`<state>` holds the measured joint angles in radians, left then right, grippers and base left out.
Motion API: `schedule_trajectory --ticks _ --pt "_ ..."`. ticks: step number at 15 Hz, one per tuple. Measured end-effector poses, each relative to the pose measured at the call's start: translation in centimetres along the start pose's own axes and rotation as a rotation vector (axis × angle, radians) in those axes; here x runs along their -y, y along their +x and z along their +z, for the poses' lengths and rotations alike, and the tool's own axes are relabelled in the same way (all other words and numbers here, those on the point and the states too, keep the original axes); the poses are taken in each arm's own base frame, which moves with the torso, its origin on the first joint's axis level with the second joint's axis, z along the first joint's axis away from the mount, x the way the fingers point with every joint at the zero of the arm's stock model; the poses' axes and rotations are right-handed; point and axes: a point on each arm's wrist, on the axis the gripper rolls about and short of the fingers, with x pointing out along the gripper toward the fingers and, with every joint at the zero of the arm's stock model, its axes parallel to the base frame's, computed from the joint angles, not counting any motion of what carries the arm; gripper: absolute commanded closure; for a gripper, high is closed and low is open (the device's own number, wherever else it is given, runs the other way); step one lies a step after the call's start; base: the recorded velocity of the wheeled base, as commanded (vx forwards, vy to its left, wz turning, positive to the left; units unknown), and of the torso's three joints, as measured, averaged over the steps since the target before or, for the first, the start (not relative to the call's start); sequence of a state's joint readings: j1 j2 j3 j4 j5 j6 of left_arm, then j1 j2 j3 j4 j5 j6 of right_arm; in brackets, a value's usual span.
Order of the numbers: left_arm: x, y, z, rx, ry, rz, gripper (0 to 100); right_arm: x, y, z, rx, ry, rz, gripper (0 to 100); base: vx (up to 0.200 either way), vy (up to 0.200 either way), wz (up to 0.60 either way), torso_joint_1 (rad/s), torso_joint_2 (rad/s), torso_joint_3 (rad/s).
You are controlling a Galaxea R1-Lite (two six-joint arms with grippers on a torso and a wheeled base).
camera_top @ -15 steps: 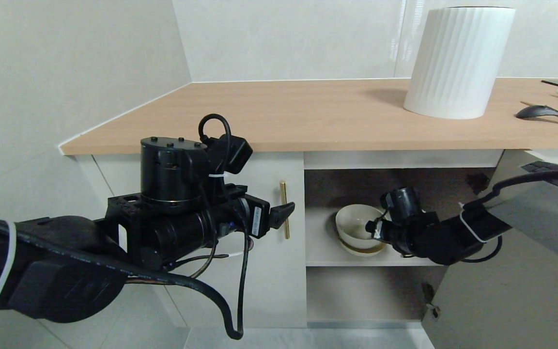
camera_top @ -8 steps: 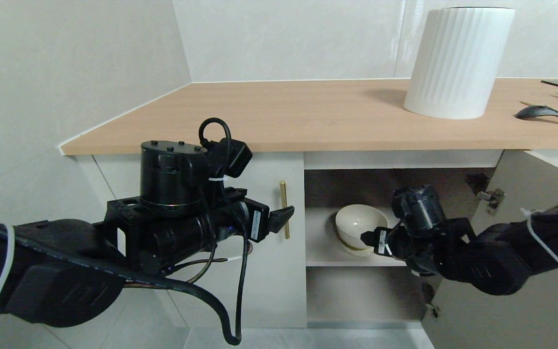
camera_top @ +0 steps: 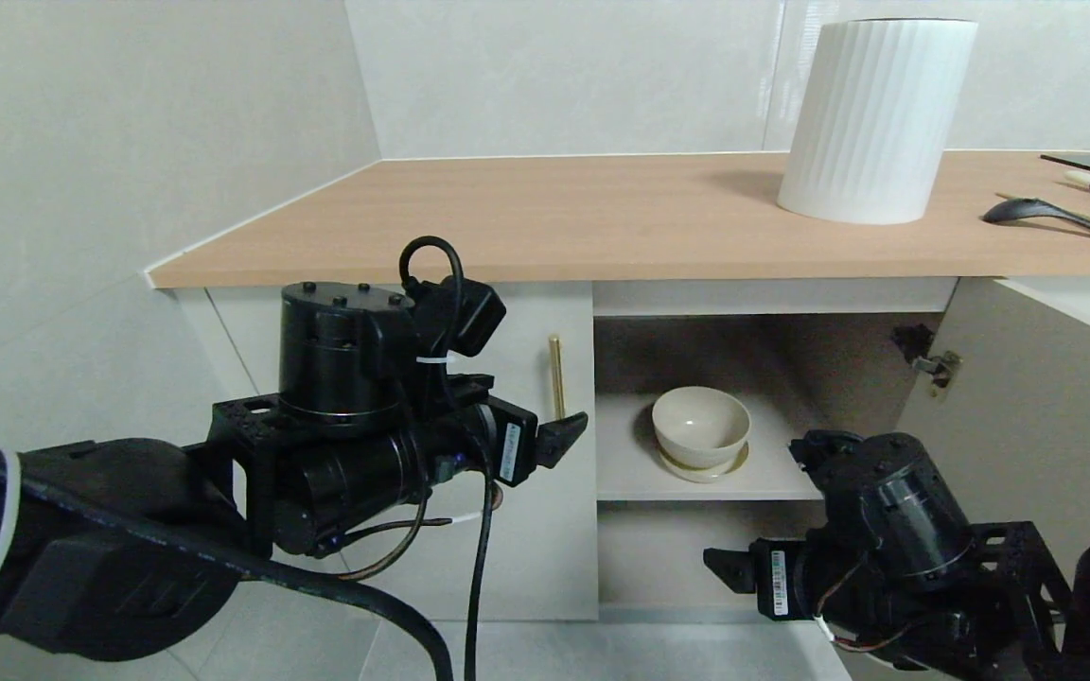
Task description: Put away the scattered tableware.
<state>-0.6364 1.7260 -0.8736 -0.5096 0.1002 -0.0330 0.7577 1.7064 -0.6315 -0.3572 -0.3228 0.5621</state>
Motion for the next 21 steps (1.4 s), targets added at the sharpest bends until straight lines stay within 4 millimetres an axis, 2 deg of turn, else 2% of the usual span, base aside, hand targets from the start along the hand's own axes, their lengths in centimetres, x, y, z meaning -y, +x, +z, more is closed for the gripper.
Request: schedule_trajectory --ticks 18,21 --pt "0.1 0.0 -0.2 -0.008 0.002 0.000 0 0.5 -1.6 -0.4 0.009 0.014 0.020 0 -0.200 0.000 0.00 0.002 0.00 0.001" --pt "0.0 -0.1 -0.2 -0.009 0.004 0.001 0 0.9 -2.4 -0.4 0.019 0.018 0.027 0 0.000 0.000 0.00 0.000 0.00 0.000"
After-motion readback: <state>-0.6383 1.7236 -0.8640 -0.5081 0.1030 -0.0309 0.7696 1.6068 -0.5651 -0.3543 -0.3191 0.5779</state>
